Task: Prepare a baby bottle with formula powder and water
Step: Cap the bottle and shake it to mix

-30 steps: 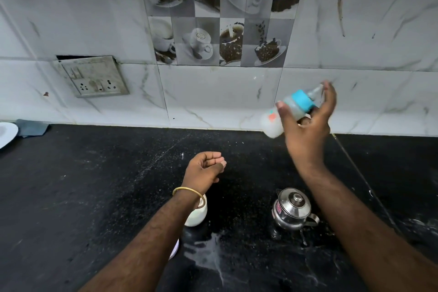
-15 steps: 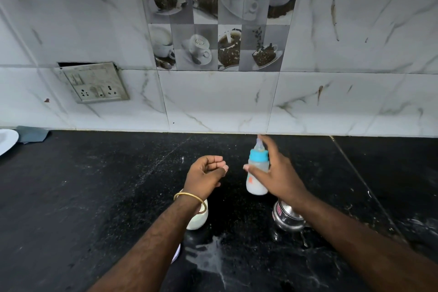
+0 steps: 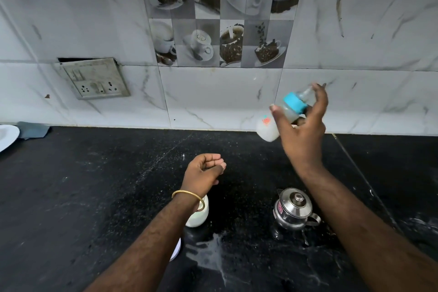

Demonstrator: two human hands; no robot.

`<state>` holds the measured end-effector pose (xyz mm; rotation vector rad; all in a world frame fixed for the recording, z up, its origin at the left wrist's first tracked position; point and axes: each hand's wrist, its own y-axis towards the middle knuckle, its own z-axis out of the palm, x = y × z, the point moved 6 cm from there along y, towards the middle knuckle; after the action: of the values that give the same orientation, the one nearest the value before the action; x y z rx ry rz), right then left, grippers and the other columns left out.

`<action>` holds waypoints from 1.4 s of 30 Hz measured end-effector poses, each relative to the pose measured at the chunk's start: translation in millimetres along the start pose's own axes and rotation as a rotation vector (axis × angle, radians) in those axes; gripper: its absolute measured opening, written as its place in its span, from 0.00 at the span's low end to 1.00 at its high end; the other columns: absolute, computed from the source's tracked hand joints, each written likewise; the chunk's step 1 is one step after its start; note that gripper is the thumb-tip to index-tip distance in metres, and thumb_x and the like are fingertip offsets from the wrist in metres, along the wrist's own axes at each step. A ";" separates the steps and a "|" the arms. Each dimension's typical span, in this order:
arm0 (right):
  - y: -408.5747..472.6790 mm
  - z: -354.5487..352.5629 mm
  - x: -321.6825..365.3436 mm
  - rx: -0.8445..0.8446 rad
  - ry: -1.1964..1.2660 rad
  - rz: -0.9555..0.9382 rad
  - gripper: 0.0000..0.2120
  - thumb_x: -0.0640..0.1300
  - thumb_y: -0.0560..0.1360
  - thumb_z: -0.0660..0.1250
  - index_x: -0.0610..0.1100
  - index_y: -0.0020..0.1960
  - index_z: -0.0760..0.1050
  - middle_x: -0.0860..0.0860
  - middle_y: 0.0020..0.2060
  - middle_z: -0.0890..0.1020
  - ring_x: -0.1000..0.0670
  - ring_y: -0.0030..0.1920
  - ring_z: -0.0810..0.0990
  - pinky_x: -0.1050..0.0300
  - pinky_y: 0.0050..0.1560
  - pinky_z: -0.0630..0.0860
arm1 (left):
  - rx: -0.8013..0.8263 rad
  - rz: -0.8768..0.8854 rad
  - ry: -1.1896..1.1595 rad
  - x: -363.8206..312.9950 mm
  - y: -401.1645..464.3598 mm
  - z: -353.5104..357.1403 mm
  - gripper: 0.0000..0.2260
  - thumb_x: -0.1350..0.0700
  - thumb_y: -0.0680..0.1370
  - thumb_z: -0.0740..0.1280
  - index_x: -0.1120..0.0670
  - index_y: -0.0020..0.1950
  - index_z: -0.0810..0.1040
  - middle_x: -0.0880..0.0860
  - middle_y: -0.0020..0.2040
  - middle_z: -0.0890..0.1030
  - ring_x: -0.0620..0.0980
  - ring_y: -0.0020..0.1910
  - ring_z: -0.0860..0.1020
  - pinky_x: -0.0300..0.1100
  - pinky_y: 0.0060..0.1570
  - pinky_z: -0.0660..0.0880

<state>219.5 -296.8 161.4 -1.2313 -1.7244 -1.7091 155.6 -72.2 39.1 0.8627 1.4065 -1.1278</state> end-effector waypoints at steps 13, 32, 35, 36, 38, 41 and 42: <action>-31.9 28.0 -22.6 0.264 -0.330 -0.003 0.43 0.55 0.72 0.76 0.55 0.78 0.54 0.45 0.62 0.79 0.47 0.53 0.82 0.58 0.53 0.80 | -0.004 -0.010 -0.012 4.5 1.7 0.3 0.10 0.63 0.77 0.70 0.55 0.57 0.80 0.55 0.54 0.86 0.52 0.50 0.84 0.42 0.41 0.79; -22.3 10.8 -20.3 0.061 -0.133 0.057 0.43 0.48 0.72 0.77 0.52 0.79 0.56 0.45 0.62 0.79 0.51 0.48 0.81 0.67 0.47 0.79 | 0.015 -0.008 0.000 -3.3 0.9 1.4 0.09 0.62 0.77 0.71 0.52 0.55 0.80 0.53 0.53 0.86 0.54 0.52 0.85 0.43 0.42 0.78; -74.2 34.3 -56.8 0.572 -0.468 0.064 0.41 0.56 0.70 0.76 0.59 0.76 0.58 0.46 0.58 0.82 0.50 0.48 0.82 0.52 0.51 0.81 | 0.033 -0.004 0.012 -4.7 -1.0 5.0 0.08 0.61 0.77 0.71 0.51 0.54 0.80 0.53 0.53 0.86 0.54 0.53 0.84 0.44 0.44 0.79; -67.9 30.5 -51.4 0.566 -0.404 0.076 0.40 0.55 0.71 0.76 0.59 0.76 0.58 0.47 0.58 0.82 0.50 0.47 0.82 0.51 0.50 0.82 | 0.038 0.001 0.014 -5.9 -0.8 5.6 0.08 0.61 0.77 0.71 0.51 0.54 0.80 0.53 0.53 0.86 0.55 0.54 0.84 0.43 0.44 0.78; -26.3 13.3 -32.7 0.283 -0.209 0.078 0.40 0.52 0.72 0.77 0.56 0.76 0.59 0.48 0.60 0.80 0.50 0.47 0.83 0.55 0.47 0.82 | 0.036 0.002 0.015 -5.4 1.0 5.7 0.08 0.61 0.77 0.71 0.51 0.54 0.80 0.53 0.52 0.86 0.56 0.54 0.84 0.43 0.43 0.78; 9.5 -15.1 -8.0 -0.127 0.021 0.042 0.41 0.49 0.73 0.77 0.54 0.77 0.56 0.44 0.63 0.79 0.47 0.49 0.84 0.54 0.49 0.84 | 0.024 -0.003 0.018 -2.5 0.6 7.8 0.09 0.61 0.77 0.71 0.53 0.55 0.80 0.53 0.52 0.86 0.57 0.55 0.84 0.44 0.44 0.78; 1.2 -11.1 -13.2 -0.063 -0.040 0.069 0.42 0.49 0.72 0.77 0.54 0.78 0.56 0.44 0.62 0.79 0.47 0.50 0.84 0.52 0.50 0.84 | 0.024 -0.006 0.020 -2.4 -0.7 9.4 0.09 0.61 0.77 0.71 0.53 0.56 0.80 0.54 0.53 0.86 0.57 0.55 0.84 0.45 0.44 0.78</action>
<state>224.2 -311.3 153.3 -1.3454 -1.6423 -1.7216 158.0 -81.2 41.8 0.8895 1.4154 -1.1455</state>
